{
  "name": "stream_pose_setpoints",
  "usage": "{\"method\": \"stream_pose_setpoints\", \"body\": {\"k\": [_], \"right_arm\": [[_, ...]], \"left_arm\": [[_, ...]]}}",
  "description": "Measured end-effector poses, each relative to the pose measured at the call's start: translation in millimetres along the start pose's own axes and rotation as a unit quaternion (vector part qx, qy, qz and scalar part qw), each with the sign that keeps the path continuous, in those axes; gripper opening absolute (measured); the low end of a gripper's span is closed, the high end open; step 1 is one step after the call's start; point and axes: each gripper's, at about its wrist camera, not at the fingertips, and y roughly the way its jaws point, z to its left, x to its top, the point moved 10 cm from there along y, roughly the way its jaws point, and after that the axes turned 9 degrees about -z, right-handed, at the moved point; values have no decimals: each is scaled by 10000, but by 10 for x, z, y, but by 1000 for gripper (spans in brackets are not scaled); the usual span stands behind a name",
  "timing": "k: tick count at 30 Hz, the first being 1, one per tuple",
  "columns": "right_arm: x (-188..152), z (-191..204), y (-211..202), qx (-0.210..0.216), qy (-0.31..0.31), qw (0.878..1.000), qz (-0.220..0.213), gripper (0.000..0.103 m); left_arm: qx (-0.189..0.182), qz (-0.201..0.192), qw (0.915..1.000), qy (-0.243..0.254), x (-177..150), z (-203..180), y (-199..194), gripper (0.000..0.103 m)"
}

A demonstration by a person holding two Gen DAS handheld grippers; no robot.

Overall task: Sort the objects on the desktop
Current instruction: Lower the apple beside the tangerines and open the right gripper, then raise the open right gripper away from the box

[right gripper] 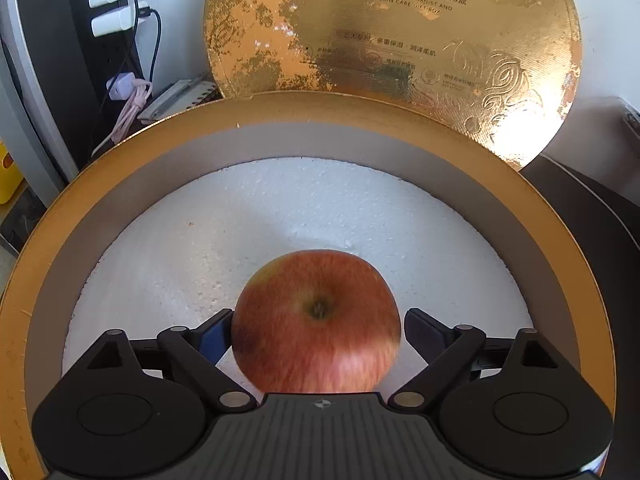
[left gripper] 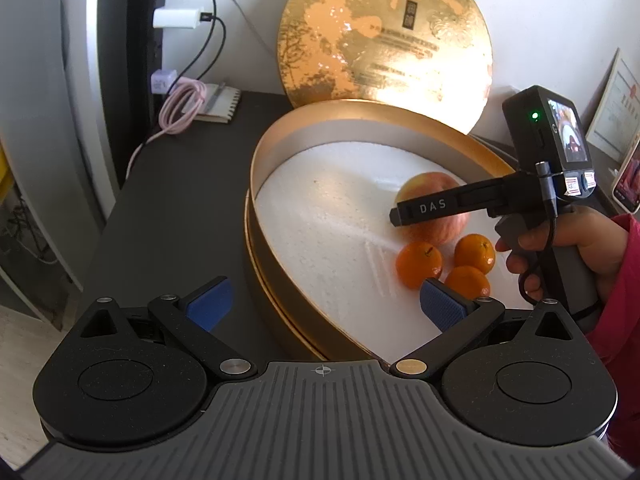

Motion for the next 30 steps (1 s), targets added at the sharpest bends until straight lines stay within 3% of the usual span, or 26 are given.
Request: {"method": "stream_pose_setpoints", "body": {"k": [12, 19, 30], "right_arm": [[-33, -261, -749, 215, 541, 9946, -855, 96], [-213, -504, -1334, 408, 1186, 9804, -1518, 100], [-718, -866, -1616, 323, 1865, 9701, -1519, 101]], "left_arm": [[110, -39, 9995, 306, -26, -263, -105, 102], [29, 10, 9978, 662, -77, -584, -119, 102], [41, 155, 9941, 1070, -222, -1029, -108, 103]]}}
